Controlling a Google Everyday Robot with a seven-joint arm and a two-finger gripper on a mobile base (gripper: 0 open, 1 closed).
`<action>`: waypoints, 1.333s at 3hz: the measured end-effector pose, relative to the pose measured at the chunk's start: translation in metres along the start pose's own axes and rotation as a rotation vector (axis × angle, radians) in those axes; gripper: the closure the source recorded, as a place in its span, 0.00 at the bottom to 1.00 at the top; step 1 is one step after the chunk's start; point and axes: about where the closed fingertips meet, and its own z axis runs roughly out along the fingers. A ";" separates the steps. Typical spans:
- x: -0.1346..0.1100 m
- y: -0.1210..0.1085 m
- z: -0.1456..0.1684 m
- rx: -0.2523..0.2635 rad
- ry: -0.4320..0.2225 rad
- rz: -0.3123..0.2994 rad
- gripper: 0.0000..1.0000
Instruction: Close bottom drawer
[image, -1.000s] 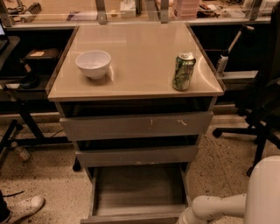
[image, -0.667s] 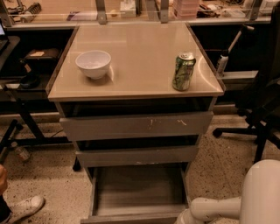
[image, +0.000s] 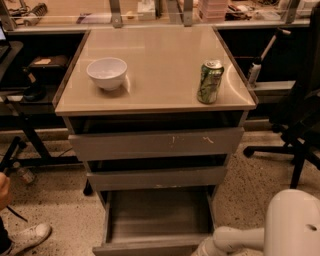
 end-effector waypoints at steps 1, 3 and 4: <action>-0.009 -0.014 0.008 0.018 -0.021 0.005 1.00; -0.044 -0.056 0.004 0.079 -0.072 0.002 1.00; -0.057 -0.075 -0.006 0.114 -0.104 0.035 1.00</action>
Offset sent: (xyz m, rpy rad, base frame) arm 0.0807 -0.0057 -0.0088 -0.0123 -0.1147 -0.0460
